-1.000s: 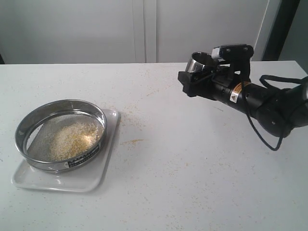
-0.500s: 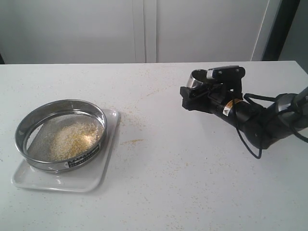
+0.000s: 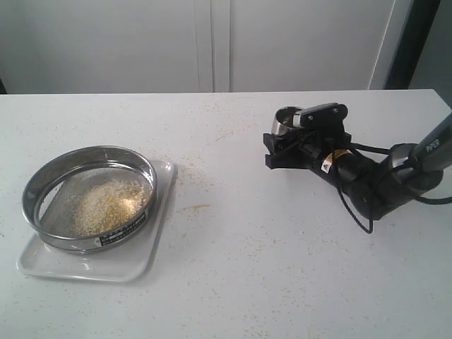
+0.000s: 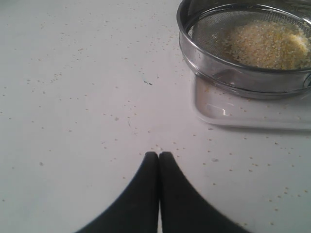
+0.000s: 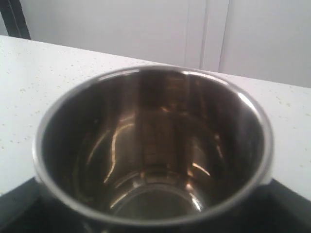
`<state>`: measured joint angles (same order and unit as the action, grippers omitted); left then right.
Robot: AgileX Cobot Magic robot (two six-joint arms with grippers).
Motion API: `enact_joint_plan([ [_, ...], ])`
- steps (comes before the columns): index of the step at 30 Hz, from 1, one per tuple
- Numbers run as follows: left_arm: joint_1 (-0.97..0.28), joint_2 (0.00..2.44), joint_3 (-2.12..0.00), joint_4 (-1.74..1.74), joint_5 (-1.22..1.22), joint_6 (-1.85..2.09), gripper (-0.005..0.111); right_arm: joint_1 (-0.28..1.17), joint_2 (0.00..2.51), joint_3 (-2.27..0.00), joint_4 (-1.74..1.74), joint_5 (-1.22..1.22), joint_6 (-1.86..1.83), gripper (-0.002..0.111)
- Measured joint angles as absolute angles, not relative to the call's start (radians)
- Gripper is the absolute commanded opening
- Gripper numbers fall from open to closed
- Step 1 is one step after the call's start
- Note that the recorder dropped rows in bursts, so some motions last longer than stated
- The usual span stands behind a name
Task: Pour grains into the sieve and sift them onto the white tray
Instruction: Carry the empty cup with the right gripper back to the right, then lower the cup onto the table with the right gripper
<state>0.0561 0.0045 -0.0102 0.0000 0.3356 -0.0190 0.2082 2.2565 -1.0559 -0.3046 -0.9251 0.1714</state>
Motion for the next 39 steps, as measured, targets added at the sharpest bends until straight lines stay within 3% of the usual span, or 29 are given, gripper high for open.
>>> enact_joint_plan([
  [8,0.056,0.005,-0.010,0.000,0.336,-0.019,0.000,0.133,2.333,-1.064,-0.267,-1.004,0.250,0.000],
  [39,0.056,0.005,-0.010,0.000,0.336,-0.019,0.000,0.131,2.361,-1.067,-0.246,-1.015,0.158,0.000],
])
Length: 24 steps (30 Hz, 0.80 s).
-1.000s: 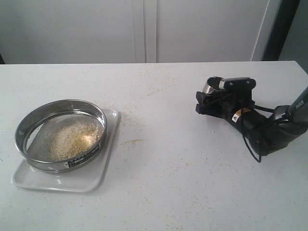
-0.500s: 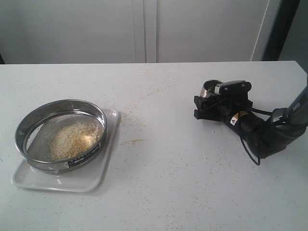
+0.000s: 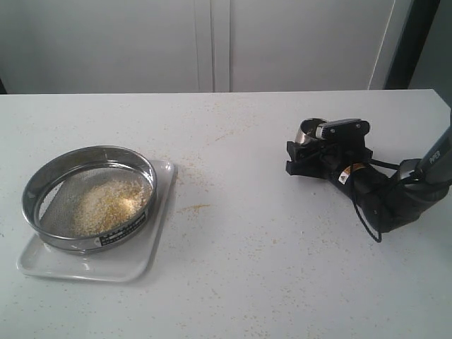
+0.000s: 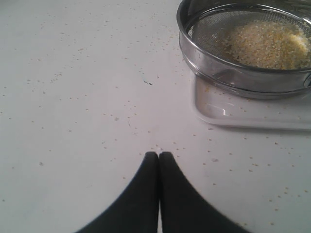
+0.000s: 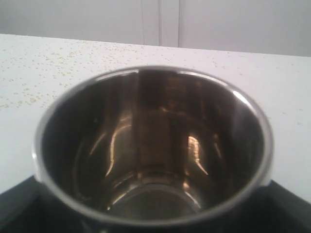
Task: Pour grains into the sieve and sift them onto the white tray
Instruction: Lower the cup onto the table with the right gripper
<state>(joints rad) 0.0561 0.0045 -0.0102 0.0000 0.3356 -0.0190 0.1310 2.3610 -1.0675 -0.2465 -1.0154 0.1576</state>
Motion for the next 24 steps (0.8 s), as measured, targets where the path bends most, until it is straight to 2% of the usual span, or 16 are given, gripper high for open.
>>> enact_joint_plan([
  [12,0.056,0.005,-0.010,0.000,0.336,-0.019,0.000,0.131,2.361,-1.076,-0.246,-0.985,0.118,0.000],
  [14,0.056,0.005,-0.010,0.000,0.336,-0.019,0.000,0.131,2.361,-1.076,-0.246,-0.983,0.110,0.005],
  [16,0.056,0.005,-0.010,0.000,0.336,-0.019,0.000,0.131,2.361,-1.076,-0.246,-0.983,0.106,0.019],
  [17,0.056,0.005,-0.010,0.000,0.336,-0.019,0.000,0.131,2.361,-1.076,-0.246,-0.983,0.106,0.031],
  [18,0.056,0.005,-0.010,0.000,0.336,-0.019,0.000,0.131,2.361,-1.076,-0.246,-0.983,0.104,0.036],
  [20,0.056,0.005,-0.010,0.000,0.336,-0.019,0.000,0.131,2.361,-1.076,-0.246,-0.983,0.104,0.058],
  [22,0.056,0.005,-0.010,0.000,0.336,-0.019,0.000,0.131,2.361,-1.076,-0.246,-0.983,0.104,0.073],
  [24,0.056,0.005,-0.010,0.000,0.336,-0.019,0.000,0.131,2.361,-1.076,-0.246,-0.982,0.100,0.080],
])
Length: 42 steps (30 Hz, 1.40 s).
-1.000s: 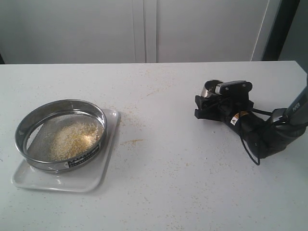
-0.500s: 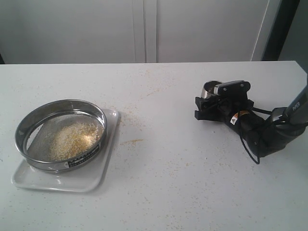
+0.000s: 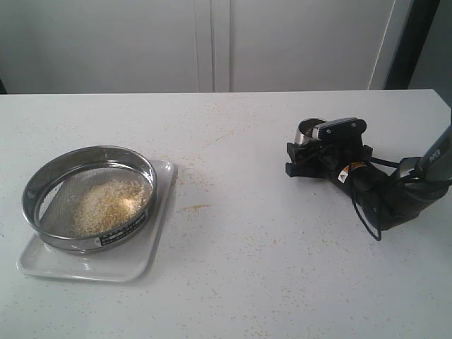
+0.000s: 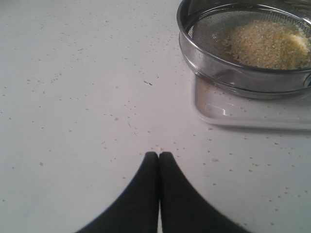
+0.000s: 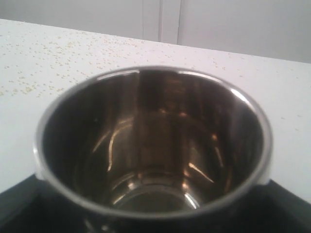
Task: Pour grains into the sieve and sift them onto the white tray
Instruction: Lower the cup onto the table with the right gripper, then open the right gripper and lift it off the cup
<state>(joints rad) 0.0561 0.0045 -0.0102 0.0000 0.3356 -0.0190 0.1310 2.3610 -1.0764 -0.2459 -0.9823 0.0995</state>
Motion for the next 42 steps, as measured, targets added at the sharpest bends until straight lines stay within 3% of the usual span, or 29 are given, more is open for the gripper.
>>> enact_joint_plan([
  [7,0.056,0.005,-0.010,0.000,0.336,-0.019,0.000,0.131,2.361,-1.076,-0.246,-0.965,0.084,0.089],
  [42,0.056,0.005,-0.010,0.000,0.336,-0.019,0.000,0.131,2.215,-1.076,-0.331,-1.102,0.130,0.089],
])
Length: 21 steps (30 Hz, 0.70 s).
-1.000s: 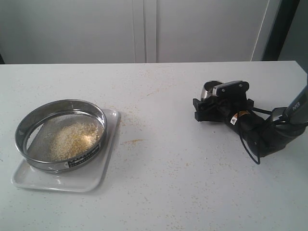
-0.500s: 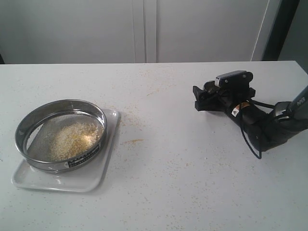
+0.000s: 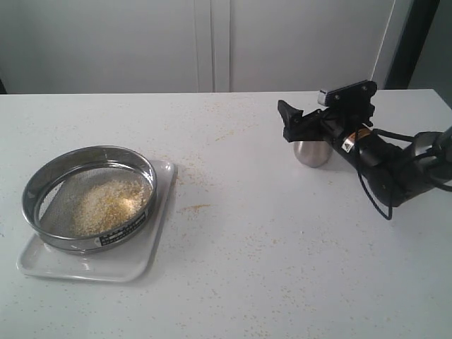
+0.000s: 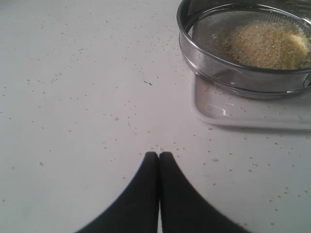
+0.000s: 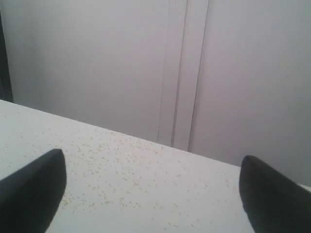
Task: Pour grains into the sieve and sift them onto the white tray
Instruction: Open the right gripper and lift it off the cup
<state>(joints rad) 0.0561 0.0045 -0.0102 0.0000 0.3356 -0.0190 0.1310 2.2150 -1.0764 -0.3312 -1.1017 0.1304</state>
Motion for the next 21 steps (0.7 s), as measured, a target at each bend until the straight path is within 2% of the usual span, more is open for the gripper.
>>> enact_joint_plan([
  [3,0.056,0.005,-0.010,0.000,0.336,-0.019,0.000,0.131,2.188,-1.076,-0.358,-1.098,0.137,0.087],
  [6,0.056,0.005,-0.010,0.000,0.336,-0.019,0.000,0.131,2.155,-1.068,-0.368,-1.083,0.142,0.081],
  [16,0.056,0.005,-0.010,0.000,0.336,-0.019,0.000,0.131,2.037,-1.061,-0.456,-0.871,0.299,0.043],
  [21,0.056,0.005,-0.010,0.000,0.336,-0.019,0.000,0.131,1.975,-1.061,-0.504,-0.723,0.410,0.028],
])
